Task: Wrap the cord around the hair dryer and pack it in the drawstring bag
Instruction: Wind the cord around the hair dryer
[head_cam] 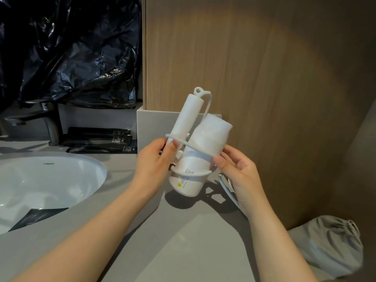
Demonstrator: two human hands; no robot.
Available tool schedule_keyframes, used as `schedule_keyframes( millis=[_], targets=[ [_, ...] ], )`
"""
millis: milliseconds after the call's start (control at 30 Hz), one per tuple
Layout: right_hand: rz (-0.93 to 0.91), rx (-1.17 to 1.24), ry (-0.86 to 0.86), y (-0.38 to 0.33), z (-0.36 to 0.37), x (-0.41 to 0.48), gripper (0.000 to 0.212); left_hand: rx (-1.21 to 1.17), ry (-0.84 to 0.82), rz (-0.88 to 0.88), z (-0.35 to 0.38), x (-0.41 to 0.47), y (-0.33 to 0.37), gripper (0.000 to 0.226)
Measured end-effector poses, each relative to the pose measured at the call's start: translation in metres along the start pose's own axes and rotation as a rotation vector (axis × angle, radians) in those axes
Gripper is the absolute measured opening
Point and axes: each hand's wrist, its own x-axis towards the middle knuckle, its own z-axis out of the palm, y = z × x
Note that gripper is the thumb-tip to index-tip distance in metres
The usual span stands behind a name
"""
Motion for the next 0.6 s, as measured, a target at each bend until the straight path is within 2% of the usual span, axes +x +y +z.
schedule_keyframes(
  millis=[100,167,200,267,333,400,500,600],
  targets=[
    [-0.014,-0.019,0.015,0.003,0.004,0.002,0.048,0.066,-0.03,0.008,0.001,-0.002,0.0,0.036],
    [-0.017,-0.022,0.04,0.003,0.004,0.002,0.042,0.047,-0.141,-0.055,0.003,-0.003,0.006,0.024],
    [-0.018,-0.015,0.055,0.003,0.004,0.002,0.039,0.037,-0.206,-0.094,0.004,-0.004,0.008,0.026],
    [-0.018,0.01,0.083,0.003,0.002,0.002,0.034,0.103,-0.315,-0.093,0.004,-0.009,0.01,0.055],
    [-0.019,0.026,0.106,0.003,0.0,0.001,0.034,0.182,-0.37,-0.054,0.004,-0.013,0.011,0.095],
    [-0.023,0.024,0.104,0.002,-0.001,0.001,0.036,0.225,-0.371,-0.013,0.004,-0.014,0.01,0.111],
    [-0.029,0.015,0.062,0.001,0.0,0.0,0.039,0.224,-0.32,0.028,-0.001,-0.008,0.009,0.105],
    [-0.05,0.037,0.034,0.0,0.0,0.0,0.043,-0.011,-0.39,-0.019,-0.007,-0.005,0.008,0.089]
  ],
)
